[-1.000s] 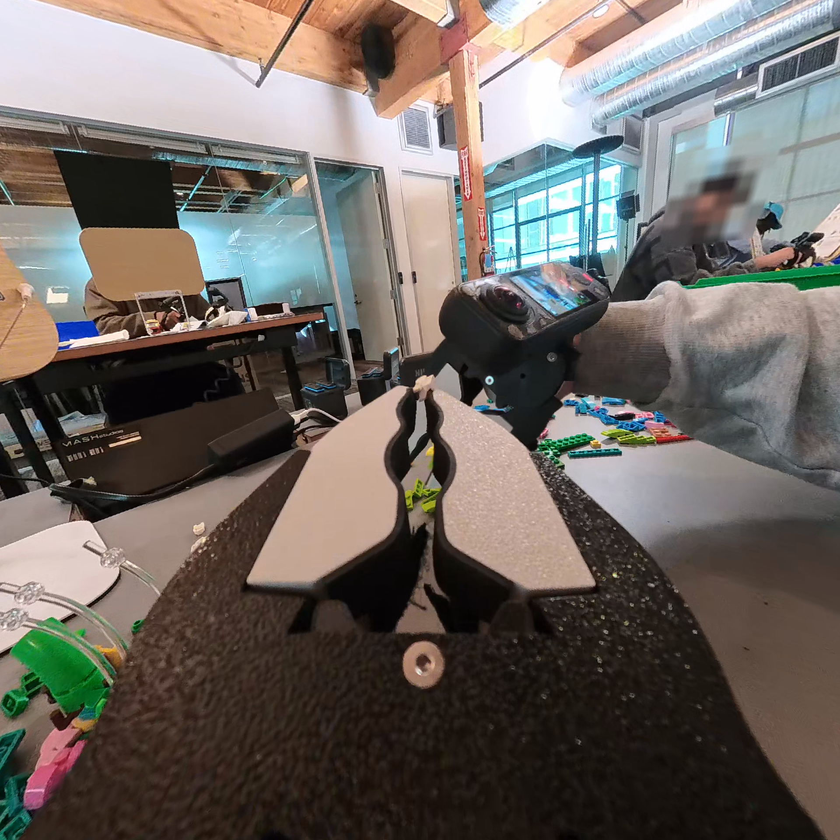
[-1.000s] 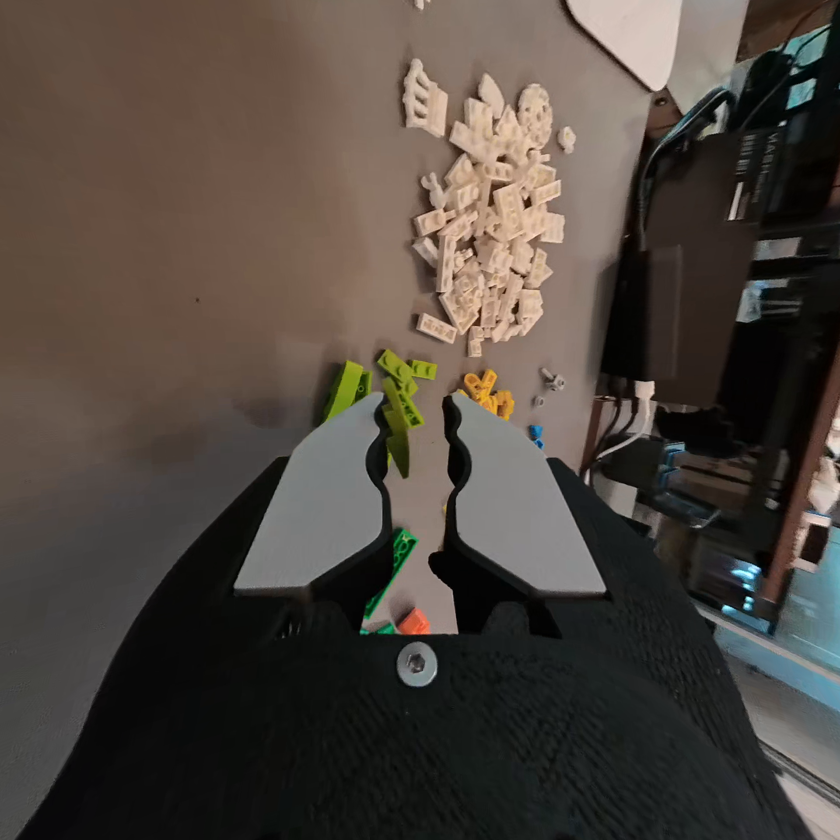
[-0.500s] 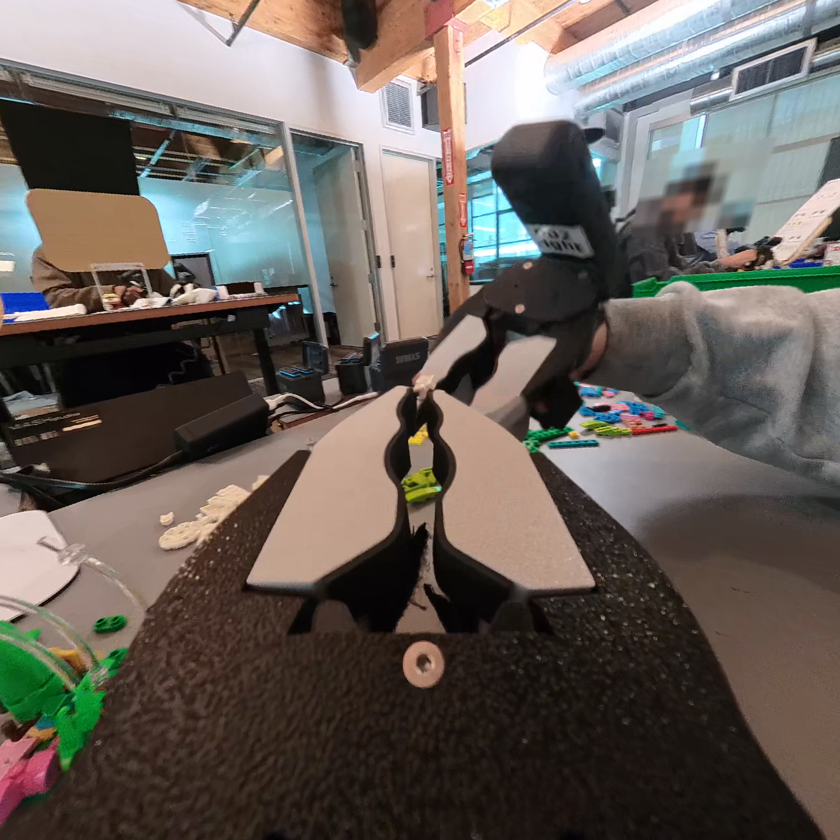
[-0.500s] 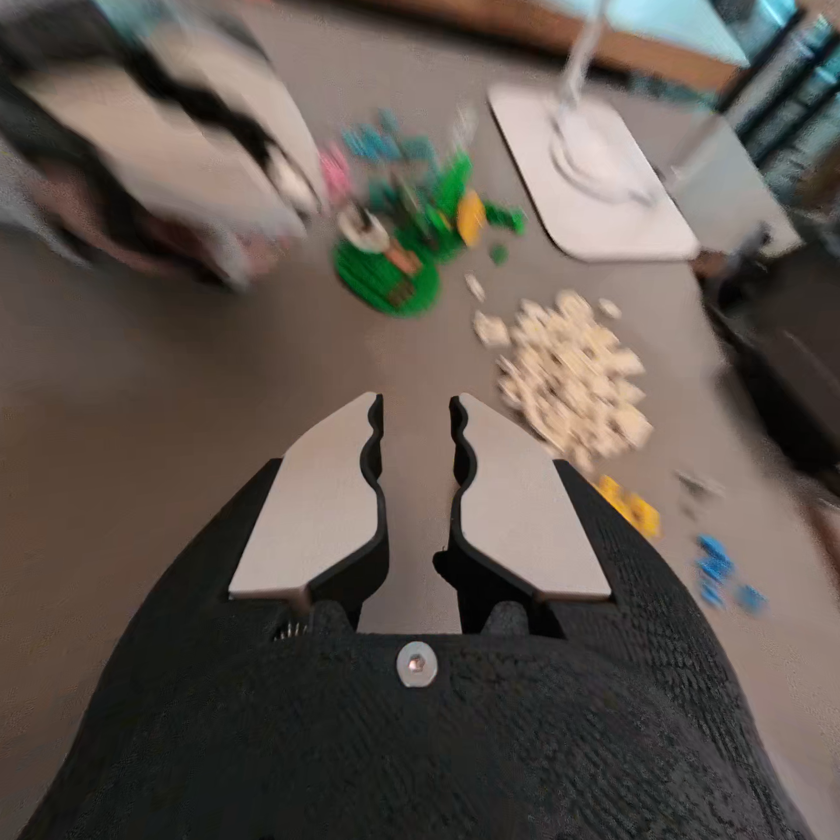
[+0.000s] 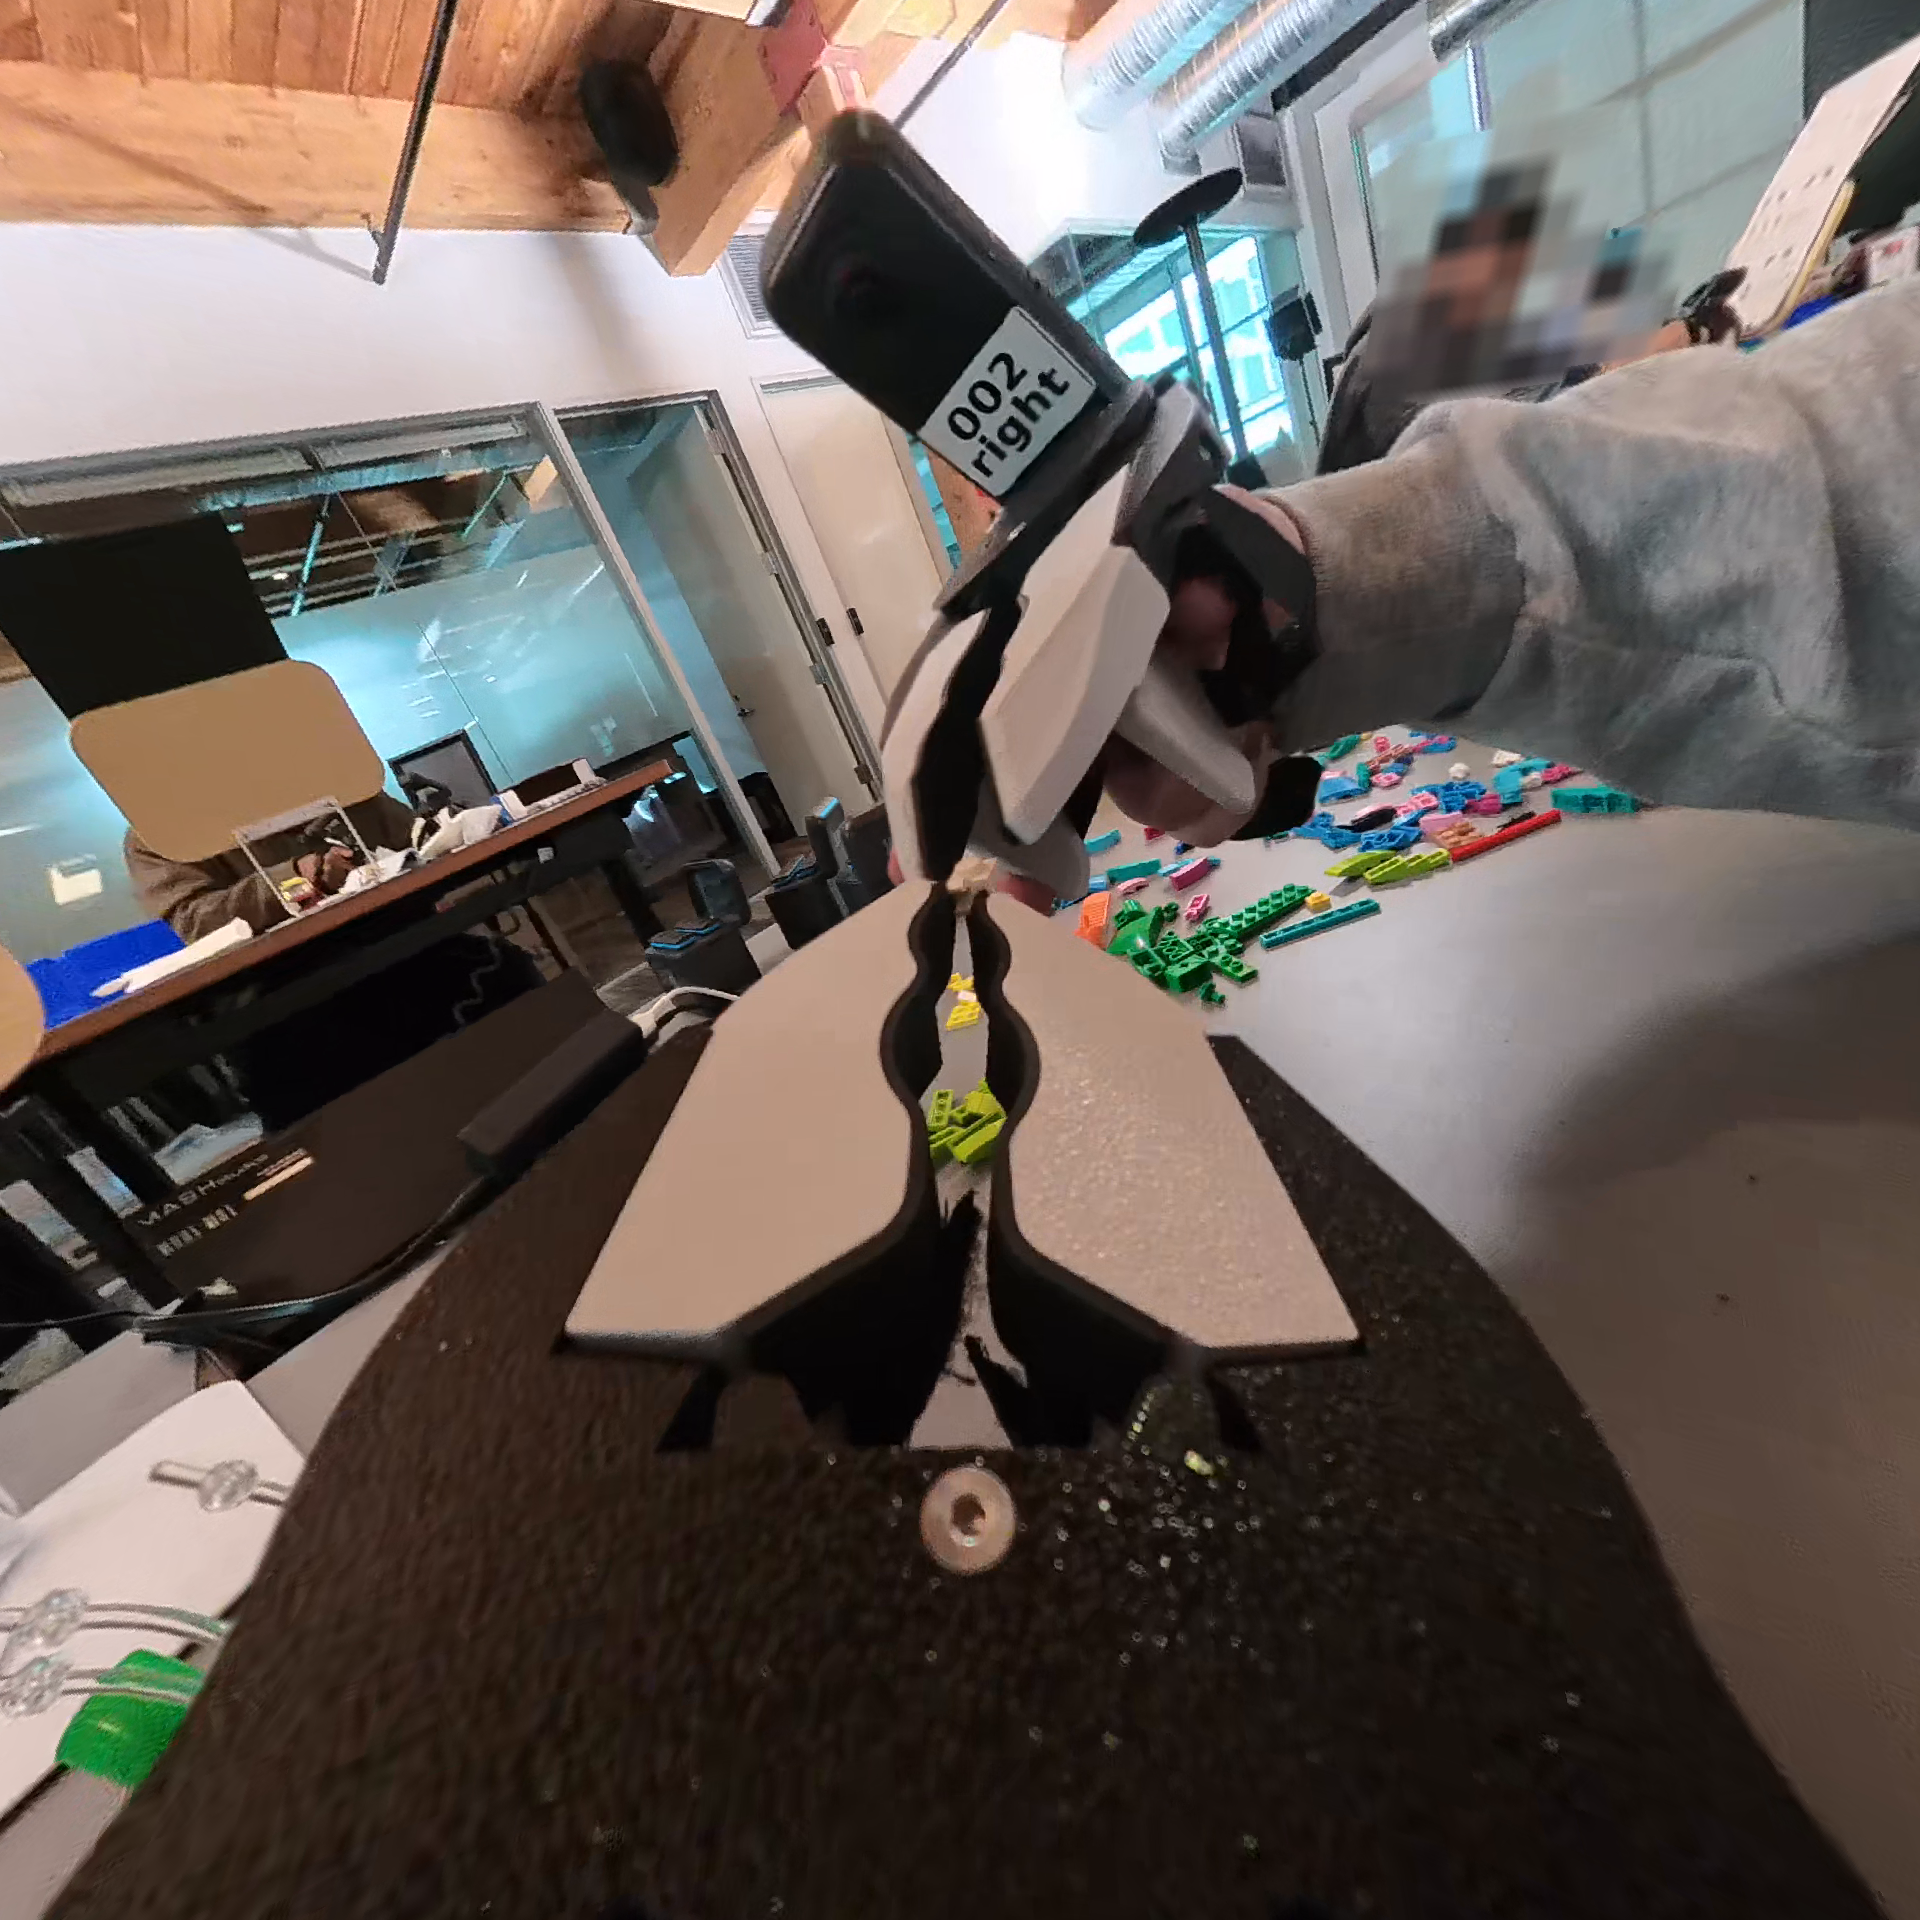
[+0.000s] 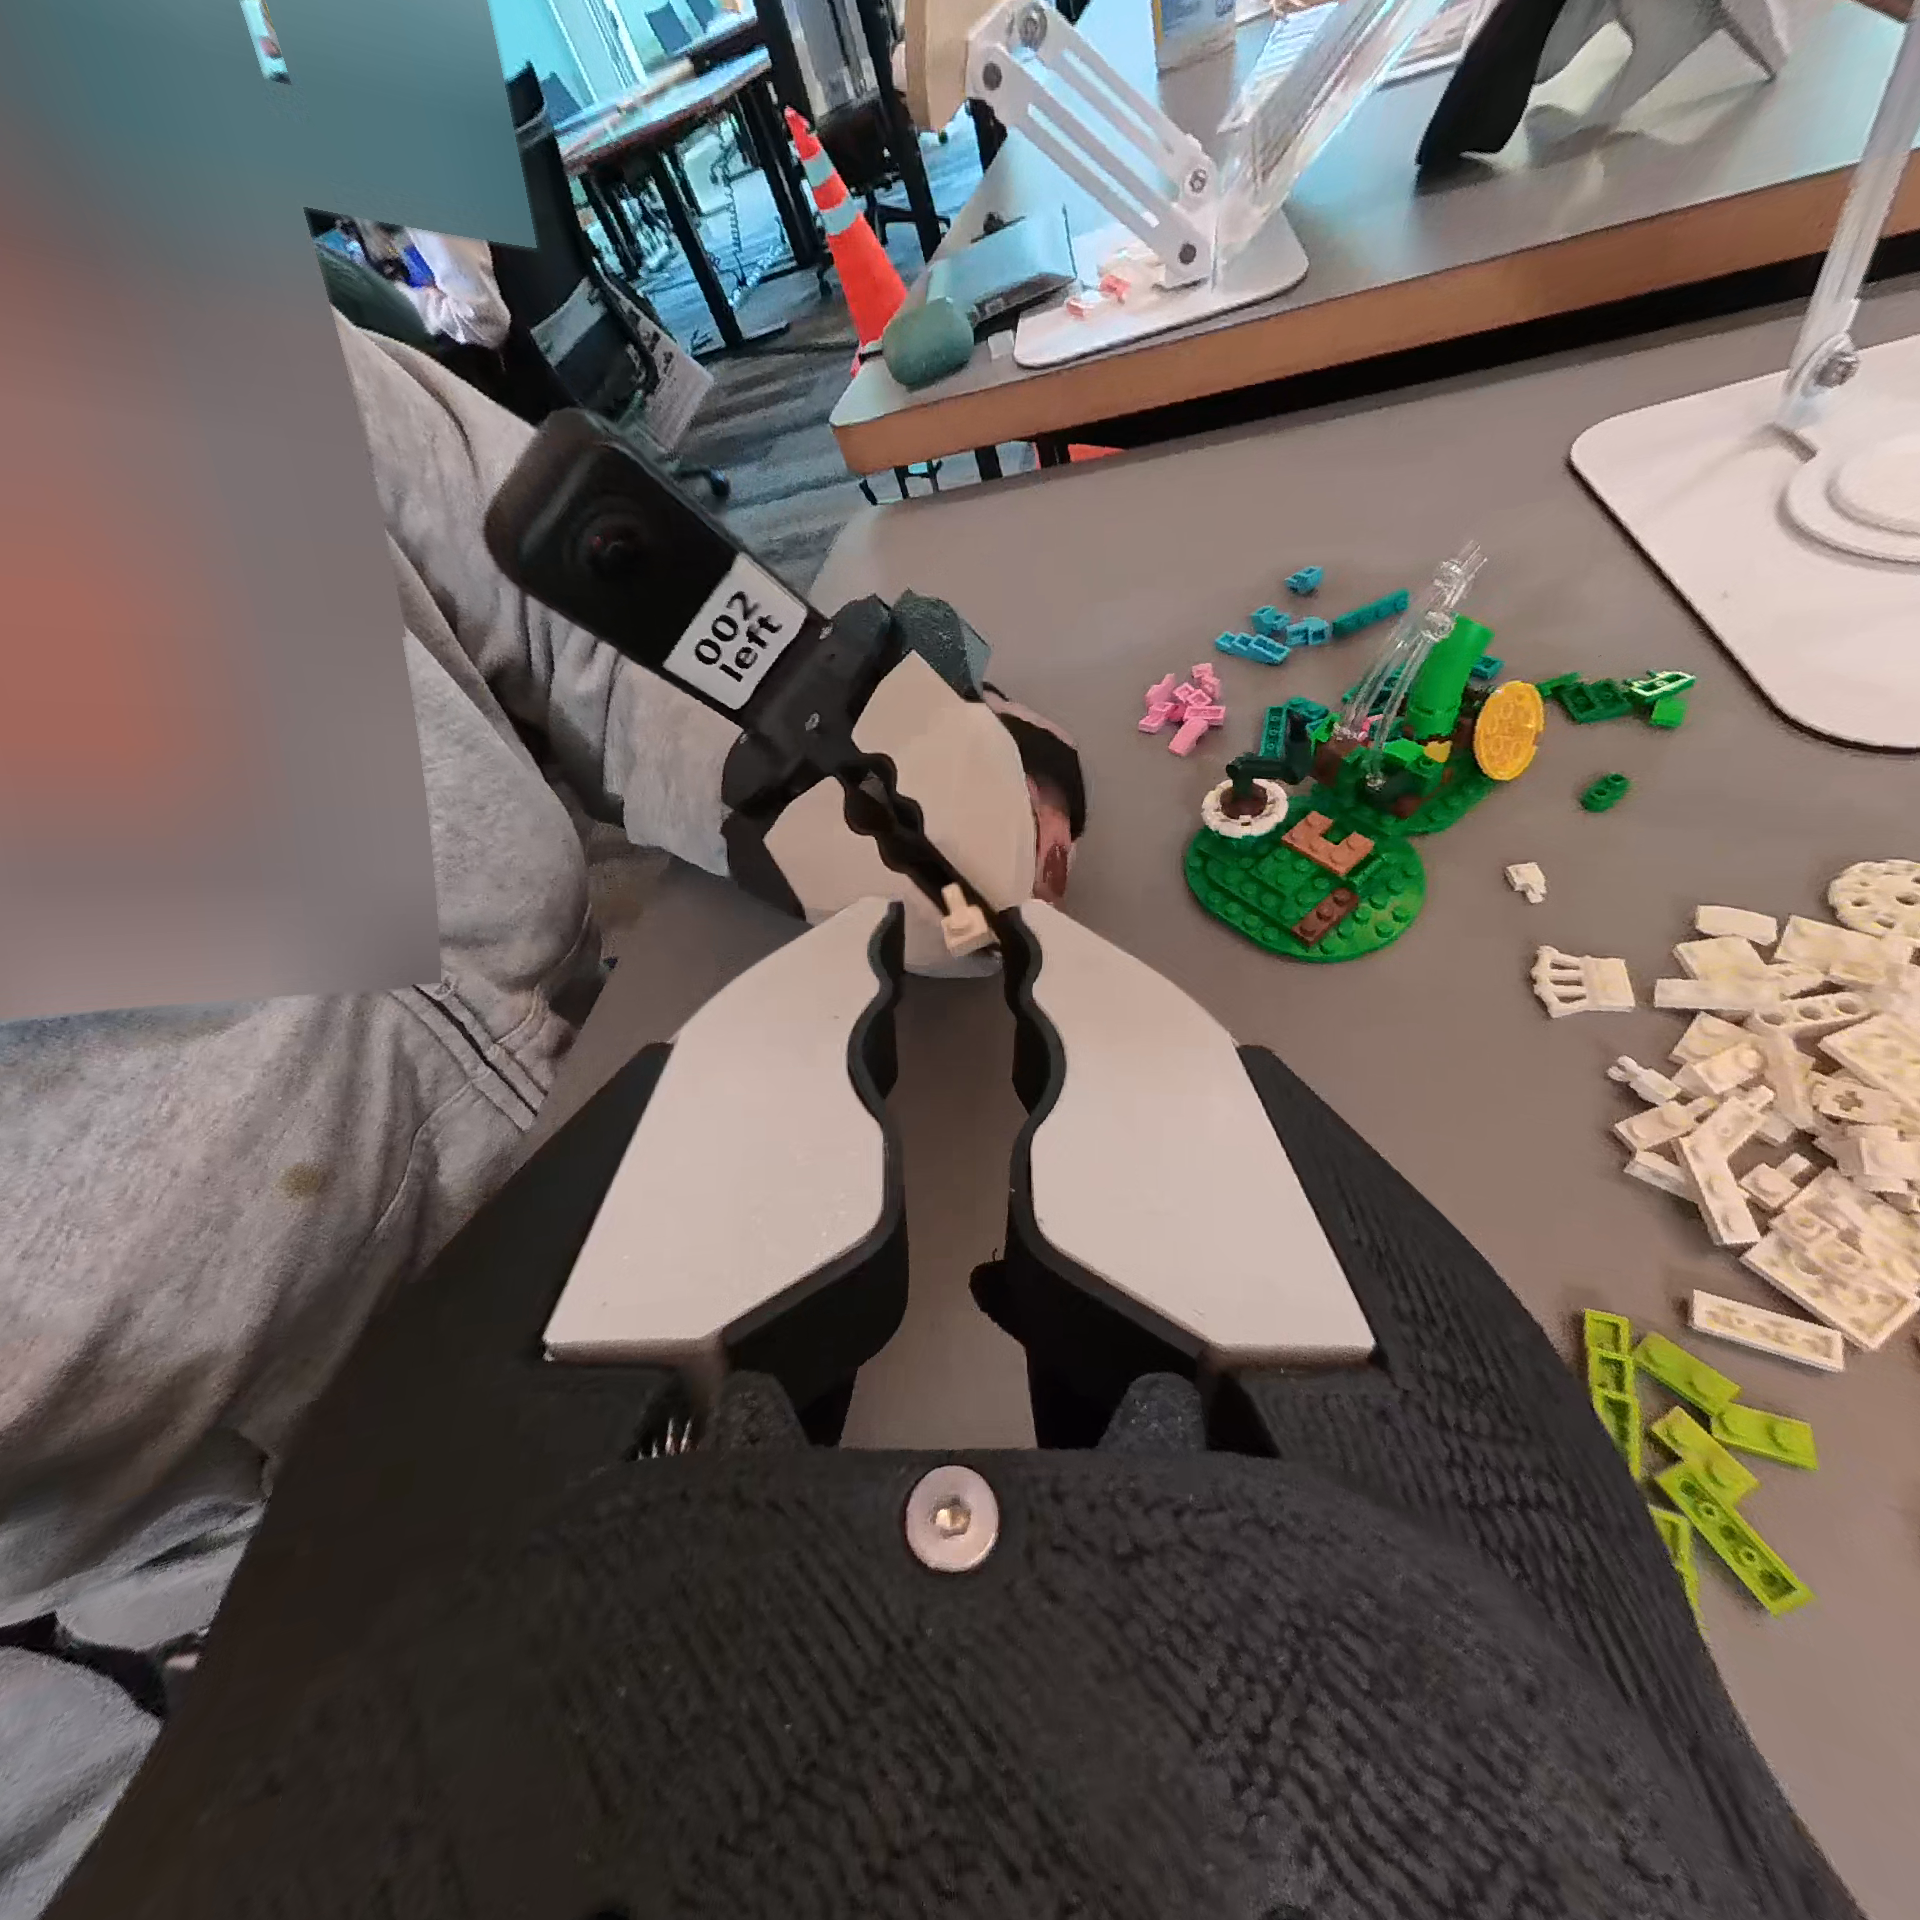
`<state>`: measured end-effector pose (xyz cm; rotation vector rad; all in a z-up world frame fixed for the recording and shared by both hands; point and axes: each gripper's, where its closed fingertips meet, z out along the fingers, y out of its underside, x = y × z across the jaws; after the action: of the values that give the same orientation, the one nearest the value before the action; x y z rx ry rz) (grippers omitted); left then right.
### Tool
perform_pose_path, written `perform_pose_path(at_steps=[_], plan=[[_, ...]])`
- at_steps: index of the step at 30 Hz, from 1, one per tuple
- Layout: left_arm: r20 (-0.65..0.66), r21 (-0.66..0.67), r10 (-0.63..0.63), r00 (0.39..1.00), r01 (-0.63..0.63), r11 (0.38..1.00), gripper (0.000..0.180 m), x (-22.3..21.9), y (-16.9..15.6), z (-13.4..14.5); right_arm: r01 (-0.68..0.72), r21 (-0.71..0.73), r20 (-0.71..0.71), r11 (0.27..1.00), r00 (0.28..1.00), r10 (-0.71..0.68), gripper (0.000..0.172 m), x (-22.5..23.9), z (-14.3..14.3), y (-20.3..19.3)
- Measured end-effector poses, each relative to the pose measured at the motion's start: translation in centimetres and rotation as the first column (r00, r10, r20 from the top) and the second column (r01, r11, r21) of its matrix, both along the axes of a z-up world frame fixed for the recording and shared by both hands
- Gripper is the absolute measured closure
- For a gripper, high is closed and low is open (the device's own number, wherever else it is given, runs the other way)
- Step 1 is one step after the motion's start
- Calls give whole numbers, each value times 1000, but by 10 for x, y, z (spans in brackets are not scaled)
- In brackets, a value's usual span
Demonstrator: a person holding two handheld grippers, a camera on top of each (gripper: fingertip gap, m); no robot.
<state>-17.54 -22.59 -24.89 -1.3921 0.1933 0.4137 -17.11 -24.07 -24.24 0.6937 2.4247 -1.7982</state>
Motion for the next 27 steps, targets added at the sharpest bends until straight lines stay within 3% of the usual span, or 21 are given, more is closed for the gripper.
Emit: perform_pose_path(at_steps=[5,10,20,24,27], plan=[[-11,-4,-5,1000,5,1000,177,2,1,-1,3,47,-33,999,999,-1,165,0,-3,2],[-30,-21,36,999,-36,999,177,0,2,-4,7,76,-28,997,1000,-5,166,-2,-6,3],[1,-23,79,997,-79,997,177,-8,3,-6,13,176,-153,984,988,15,166,-7,-8,4],[20,-9,158,987,-158,987,169,-19,0,-4,22,173,-168,985,986,7,166,-15,-7,4],[64,-35,253,965,-252,967,161,-36,-3,-8,127,178,-225,976,971,-86,166,-39,-7,16]])
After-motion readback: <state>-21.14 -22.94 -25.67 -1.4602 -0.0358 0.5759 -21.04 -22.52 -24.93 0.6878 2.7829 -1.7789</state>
